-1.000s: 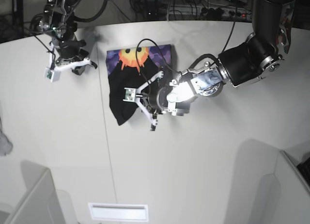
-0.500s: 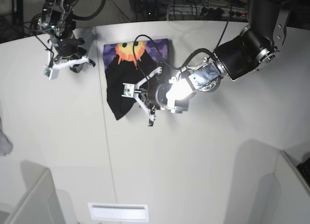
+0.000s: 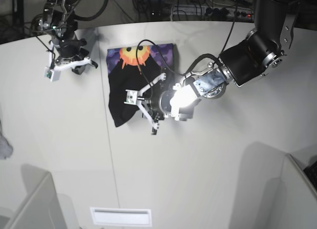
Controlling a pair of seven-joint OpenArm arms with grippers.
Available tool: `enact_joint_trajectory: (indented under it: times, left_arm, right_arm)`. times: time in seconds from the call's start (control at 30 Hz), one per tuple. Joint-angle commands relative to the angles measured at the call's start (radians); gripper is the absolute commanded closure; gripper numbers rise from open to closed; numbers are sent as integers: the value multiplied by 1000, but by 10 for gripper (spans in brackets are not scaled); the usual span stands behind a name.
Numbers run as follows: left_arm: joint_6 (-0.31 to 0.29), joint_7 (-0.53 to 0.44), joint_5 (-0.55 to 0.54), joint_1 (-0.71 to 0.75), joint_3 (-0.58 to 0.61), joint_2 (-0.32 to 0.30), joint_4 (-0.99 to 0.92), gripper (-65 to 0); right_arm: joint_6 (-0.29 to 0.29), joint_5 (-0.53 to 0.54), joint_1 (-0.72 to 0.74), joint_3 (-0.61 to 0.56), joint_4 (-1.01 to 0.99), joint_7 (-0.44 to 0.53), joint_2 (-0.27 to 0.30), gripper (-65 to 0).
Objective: Fold the T-shirt properly
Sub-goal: 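Press the bundle flat with the left gripper and release it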
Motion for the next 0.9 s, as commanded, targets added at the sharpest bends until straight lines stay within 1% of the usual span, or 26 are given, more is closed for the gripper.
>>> enact_joint_trajectory:
  times: [0.0, 0.1, 0.13, 0.2, 0.3, 0.37, 0.43, 0.57, 0.6, 0.63, 0.67, 0.7, 0.77, 0.8, 0.87]
  left_arm:
    - [2, -9, -2, -30, -10, 16, 18, -321]
    - [2, -9, -4, -54, -12, 24, 12, -426]
    - [2, -9, -4, -56, -12, 26, 15, -449]
    - [2, -9, -4, -71, -14, 38, 23, -472]
    - [2, -8, -5, -84, -14, 49, 43, -472]
    - [2, -8, -5, -79, -50, 49, 77, -472]
    - [2, -8, -11, -62, -133, 50, 114, -472]
    - [2, -8, -5, 16, -333, 49, 226, -464]
    - [2, -8, -5, 45, -385, 47, 261, -433]
    - [2, -9, -4, 68, -429, 47, 292, -387]
    - [7, -9, -4, 96, -468, 46, 324, -318]
    - [8, -11, 0, 133, -515, 44, 357, -217]
    - [8, -12, 15, 188, -586, 23, 413, -13]
    - [8, -14, 36, 222, -620, 16, 443, 0]
    - [8, -34, 85, 292, -682, 16, 497, 0]
  right_arm:
    - [6, 1, -4, -1, 18, 20, 4, 0]
    - [6, 1, -6, -1, 18, 20, 4, 0]
    - [6, 1, -6, -1, 18, 20, 4, 0]
    - [6, 1, -6, -1, 18, 20, 4, 0]
    - [6, 1, -7, -1, 18, 20, 4, 0]
    - [8, 1, -15, -1, 18, 20, 4, 0]
    - [8, 1, -20, 1, 18, 20, 4, 0]
    - [12, -2, -40, 5, 28, 27, 10, 0]
    - [29, -4, -50, 5, 42, 41, 30, 0]
    - [52, -4, -60, -1, 52, 63, 44, 0]
    - [78, -4, -76, -2, 58, 86, 54, 0]
    - [108, -4, -93, -1, 61, 113, 60, 0]
    - [137, -4, -113, 7, 65, 156, 65, 0]
    - [146, -4, -126, 7, 65, 172, 67, 0]
    - [167, -4, -152, 5, 67, 195, 99, 0]
